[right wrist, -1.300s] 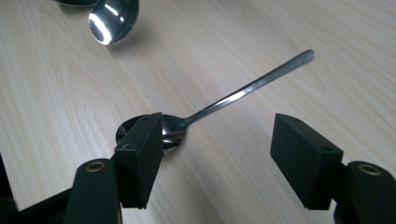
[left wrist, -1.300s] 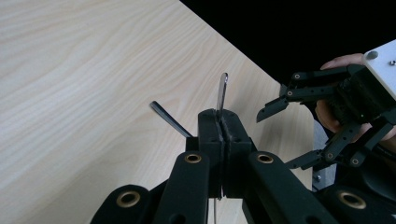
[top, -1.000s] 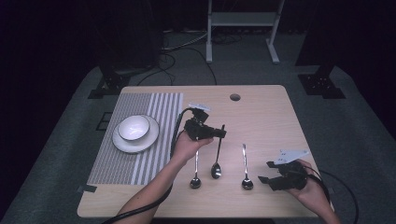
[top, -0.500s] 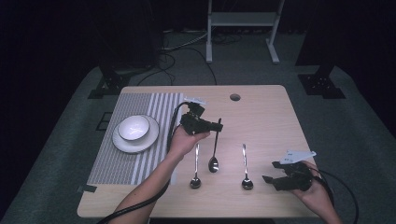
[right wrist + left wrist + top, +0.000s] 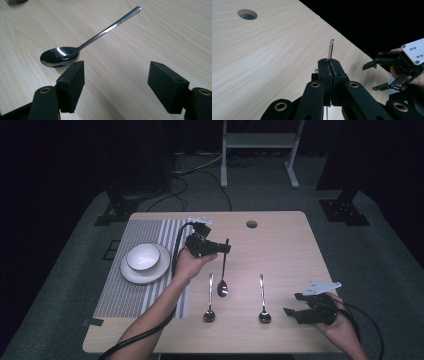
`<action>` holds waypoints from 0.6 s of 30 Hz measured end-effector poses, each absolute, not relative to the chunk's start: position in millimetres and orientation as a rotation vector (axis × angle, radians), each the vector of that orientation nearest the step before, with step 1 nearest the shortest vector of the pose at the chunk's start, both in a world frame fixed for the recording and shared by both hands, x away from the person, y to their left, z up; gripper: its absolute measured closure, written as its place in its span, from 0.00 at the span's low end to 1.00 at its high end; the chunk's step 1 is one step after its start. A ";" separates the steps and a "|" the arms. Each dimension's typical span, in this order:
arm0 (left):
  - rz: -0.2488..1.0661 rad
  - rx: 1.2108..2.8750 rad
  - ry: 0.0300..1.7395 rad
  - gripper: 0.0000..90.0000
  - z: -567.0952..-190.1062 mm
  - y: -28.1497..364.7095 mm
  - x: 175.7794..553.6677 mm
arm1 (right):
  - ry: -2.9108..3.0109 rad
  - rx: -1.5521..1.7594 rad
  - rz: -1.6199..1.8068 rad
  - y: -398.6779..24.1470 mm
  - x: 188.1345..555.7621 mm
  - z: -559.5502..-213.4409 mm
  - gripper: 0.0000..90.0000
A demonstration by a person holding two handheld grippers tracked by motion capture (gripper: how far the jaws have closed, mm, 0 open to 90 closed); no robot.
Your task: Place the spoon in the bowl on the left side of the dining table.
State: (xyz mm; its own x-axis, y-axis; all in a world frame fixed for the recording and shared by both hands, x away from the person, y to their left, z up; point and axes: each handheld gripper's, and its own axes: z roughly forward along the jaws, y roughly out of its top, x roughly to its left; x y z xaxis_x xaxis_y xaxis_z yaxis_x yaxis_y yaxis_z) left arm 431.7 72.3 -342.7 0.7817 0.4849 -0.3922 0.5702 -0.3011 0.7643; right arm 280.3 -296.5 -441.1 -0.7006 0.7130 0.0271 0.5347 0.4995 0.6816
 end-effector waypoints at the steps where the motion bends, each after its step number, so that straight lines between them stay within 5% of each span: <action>1: -0.105 1.954 0.798 0.99 -341.8 73.8 432.2 | 2.486 1.056 0.997 -297.3 280.4 -441.0 0.32; 18: -0.035 1.924 0.874 0.99 -330.0 111.5 443.4 | 2.474 1.082 0.981 -298.0 281.6 -442.3 0.31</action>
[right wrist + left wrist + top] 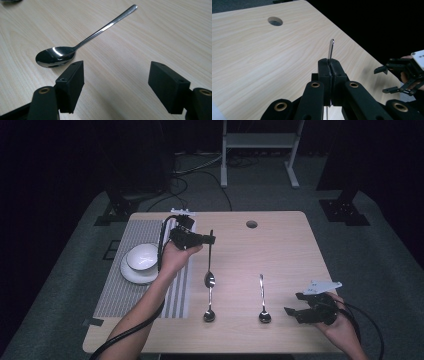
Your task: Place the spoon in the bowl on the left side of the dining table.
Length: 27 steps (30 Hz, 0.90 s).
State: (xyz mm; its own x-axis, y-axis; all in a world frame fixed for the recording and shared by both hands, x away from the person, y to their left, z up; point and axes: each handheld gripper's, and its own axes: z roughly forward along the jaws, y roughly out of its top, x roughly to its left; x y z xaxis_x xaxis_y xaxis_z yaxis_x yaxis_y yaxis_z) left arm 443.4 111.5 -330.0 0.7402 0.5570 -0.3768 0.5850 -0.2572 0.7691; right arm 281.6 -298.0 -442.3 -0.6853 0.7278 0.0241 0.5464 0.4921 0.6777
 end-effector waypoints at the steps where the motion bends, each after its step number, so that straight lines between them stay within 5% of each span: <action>1: -0.032 1.922 0.880 0.99 -329.7 113.7 444.1 | 2.476 1.080 0.981 -297.9 281.7 -442.5 0.31; 27: 0.125 1.843 1.023 0.99 -298.0 194.5 460.6 | 2.477 1.078 0.957 -295.9 283.1 -444.0 0.31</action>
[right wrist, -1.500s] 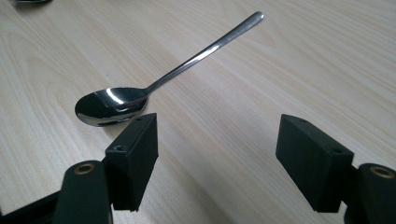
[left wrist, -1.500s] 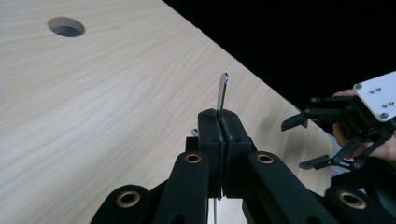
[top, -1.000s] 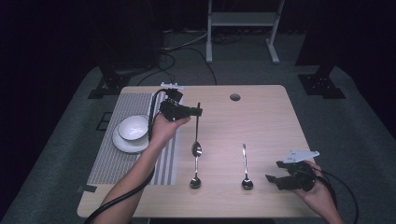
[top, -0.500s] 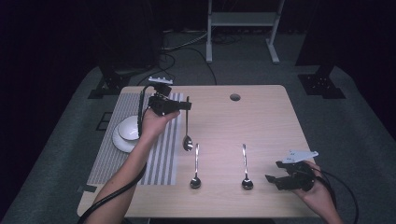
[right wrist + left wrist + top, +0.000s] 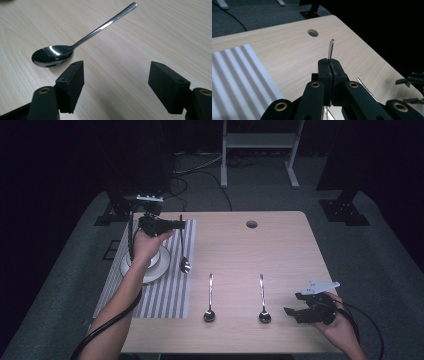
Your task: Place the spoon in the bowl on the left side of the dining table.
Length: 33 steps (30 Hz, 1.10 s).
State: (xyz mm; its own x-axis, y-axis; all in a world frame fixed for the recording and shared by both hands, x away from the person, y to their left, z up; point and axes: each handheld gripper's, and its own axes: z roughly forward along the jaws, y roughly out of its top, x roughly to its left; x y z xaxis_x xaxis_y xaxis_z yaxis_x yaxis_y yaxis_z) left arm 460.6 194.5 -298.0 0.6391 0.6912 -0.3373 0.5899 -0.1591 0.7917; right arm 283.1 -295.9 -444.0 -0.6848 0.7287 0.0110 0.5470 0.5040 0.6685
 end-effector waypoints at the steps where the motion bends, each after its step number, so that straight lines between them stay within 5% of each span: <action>1: 0.131 1.838 1.029 0.99 -297.5 198.4 461.6 | 2.477 1.082 0.959 -295.7 282.9 -443.7 0.31; 33: 0.284 1.626 1.271 0.99 -297.8 297.9 462.0 | 2.467 1.070 0.986 -297.5 281.6 -439.9 0.31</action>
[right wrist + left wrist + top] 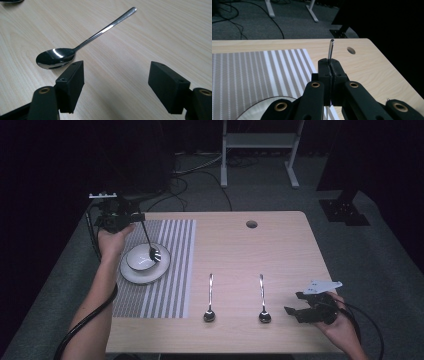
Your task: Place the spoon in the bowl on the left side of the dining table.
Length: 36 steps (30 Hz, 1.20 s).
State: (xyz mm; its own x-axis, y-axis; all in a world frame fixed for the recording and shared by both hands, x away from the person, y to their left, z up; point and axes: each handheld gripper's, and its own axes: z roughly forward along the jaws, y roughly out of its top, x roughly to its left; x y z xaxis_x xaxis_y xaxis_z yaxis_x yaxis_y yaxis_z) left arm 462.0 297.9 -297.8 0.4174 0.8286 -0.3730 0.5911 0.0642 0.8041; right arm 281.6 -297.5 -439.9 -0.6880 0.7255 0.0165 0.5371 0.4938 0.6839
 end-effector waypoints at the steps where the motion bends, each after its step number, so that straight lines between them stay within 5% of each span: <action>1: 0.293 1.617 1.280 0.99 -298.6 302.8 461.5 | 2.470 1.067 0.982 -297.3 281.7 -439.9 0.31; 36: 0.419 1.504 1.478 0.99 -338.6 355.0 459.1 | 2.495 1.031 0.964 -291.3 283.0 -440.8 0.31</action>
State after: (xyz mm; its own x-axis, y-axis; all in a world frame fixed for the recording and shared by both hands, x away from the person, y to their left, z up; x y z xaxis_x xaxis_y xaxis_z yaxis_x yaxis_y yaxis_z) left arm 459.1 355.0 -338.6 0.2096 0.9073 -0.3644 0.5809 0.1842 0.7929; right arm 283.0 -291.3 -440.8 -0.7084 0.7058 0.0011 0.5234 0.5242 0.6718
